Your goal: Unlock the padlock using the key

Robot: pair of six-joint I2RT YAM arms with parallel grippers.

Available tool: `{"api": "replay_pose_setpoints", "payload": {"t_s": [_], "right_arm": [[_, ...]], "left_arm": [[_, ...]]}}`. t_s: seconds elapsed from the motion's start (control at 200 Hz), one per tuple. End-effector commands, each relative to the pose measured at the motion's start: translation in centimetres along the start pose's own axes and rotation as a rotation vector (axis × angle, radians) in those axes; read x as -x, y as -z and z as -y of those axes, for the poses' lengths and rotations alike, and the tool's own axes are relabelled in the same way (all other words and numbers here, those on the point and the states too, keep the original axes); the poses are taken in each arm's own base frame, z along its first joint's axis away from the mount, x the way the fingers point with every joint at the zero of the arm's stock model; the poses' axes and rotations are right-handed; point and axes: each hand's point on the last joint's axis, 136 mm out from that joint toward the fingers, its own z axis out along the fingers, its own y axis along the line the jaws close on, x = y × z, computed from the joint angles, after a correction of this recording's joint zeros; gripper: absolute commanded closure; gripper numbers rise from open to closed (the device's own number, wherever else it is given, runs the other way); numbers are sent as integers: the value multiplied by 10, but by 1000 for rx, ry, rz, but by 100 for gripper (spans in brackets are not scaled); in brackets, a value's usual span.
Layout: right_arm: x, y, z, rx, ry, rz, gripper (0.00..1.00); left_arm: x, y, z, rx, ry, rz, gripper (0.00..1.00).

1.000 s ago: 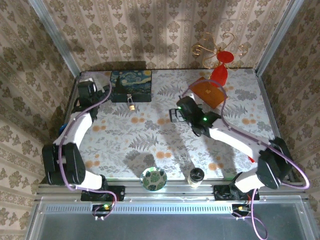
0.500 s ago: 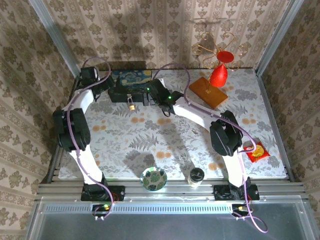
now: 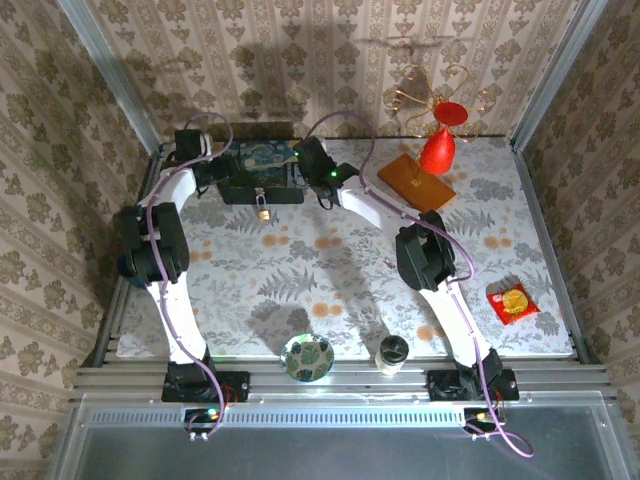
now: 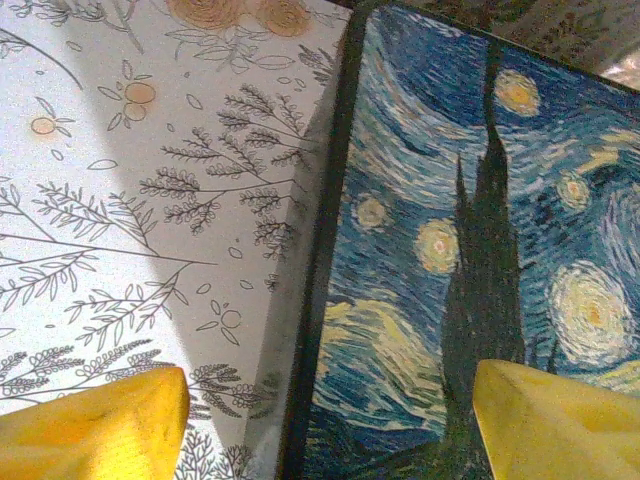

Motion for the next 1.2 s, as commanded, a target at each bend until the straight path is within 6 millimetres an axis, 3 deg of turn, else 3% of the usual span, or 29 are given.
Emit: {"api": "replay_pose_setpoints", "payload": {"t_s": [0.0,0.29,0.62,0.911,1.196], "right_arm": [[-2,-11,-5,13,-22,-25,9],[-23,-36,-15,64,-51,-67,13],[-34,-38,-37,183,-53,-109,34],[-44,-20,-46,172,18,-138,38],[-66,12,-25,134,-9,-157,39]], "left_arm": [[-9,-9,2,-1,-45,-46,26],[-21,-16,3,-4,-58,-76,29],[-49,-17,22,-50,-56,-115,41],[-77,4,48,-108,-24,-123,47],[-107,39,73,-111,-11,-111,49]]}}
